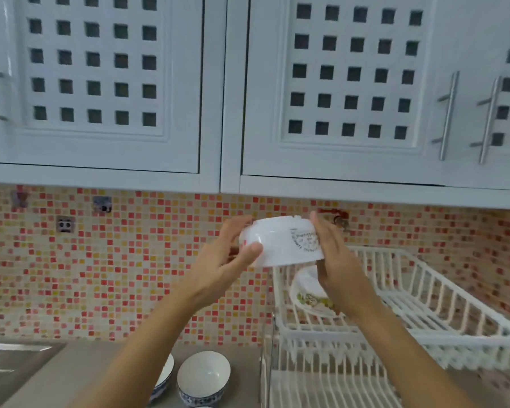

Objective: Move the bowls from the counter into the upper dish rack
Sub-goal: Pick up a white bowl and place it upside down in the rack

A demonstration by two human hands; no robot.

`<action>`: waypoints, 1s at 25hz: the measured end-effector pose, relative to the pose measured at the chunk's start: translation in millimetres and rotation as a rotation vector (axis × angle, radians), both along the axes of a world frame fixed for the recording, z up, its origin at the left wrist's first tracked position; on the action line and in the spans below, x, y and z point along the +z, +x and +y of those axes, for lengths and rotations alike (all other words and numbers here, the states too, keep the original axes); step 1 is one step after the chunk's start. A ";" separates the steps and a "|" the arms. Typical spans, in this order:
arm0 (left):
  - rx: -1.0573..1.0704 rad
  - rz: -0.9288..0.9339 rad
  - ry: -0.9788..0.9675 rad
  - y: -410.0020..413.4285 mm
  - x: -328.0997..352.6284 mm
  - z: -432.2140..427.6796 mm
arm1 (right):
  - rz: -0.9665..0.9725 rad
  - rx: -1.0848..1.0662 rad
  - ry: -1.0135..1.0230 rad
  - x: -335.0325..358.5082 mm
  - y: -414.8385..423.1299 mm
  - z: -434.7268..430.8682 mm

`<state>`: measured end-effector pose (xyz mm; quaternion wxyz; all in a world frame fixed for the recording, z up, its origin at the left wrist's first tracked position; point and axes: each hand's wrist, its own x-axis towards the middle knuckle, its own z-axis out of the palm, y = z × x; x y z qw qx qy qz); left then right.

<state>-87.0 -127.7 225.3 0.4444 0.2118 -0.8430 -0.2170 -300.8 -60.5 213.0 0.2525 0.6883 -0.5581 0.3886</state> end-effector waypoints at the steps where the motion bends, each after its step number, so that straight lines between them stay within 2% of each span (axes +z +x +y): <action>1: -0.020 -0.056 -0.011 -14.7 4.3 -0.6 | 0.027 -0.002 -0.012 -1.2 -15.8 0.7; 3: -0.029 -0.119 -0.017 -44.8 9.3 -5.3 | 0.018 0.027 0.029 -1.8 -46.4 3.0; 6: 0.000 -0.165 -0.037 -82.4 6.8 -20.8 | -0.107 0.137 0.358 2.7 -84.2 12.2; 8: -0.003 -0.225 -0.037 -108.0 1.5 -28.8 | -0.167 0.097 0.517 4.0 -102.8 15.0; 10: -0.010 -0.322 -0.032 -131.5 -3.3 -33.2 | -0.168 0.024 0.577 1.8 -118.1 11.1; 13: 0.027 -0.465 -0.028 -156.7 -11.5 -37.5 | -0.072 -0.034 0.662 -6.1 -132.1 -1.0; 19: 0.140 -0.587 0.028 -176.1 -29.9 -44.7 | 0.018 -0.106 0.764 -23.5 -147.0 -29.0; 25: 0.162 -0.737 0.082 -183.7 -42.0 -62.0 | 0.060 -0.153 0.847 -37.8 -150.6 -44.4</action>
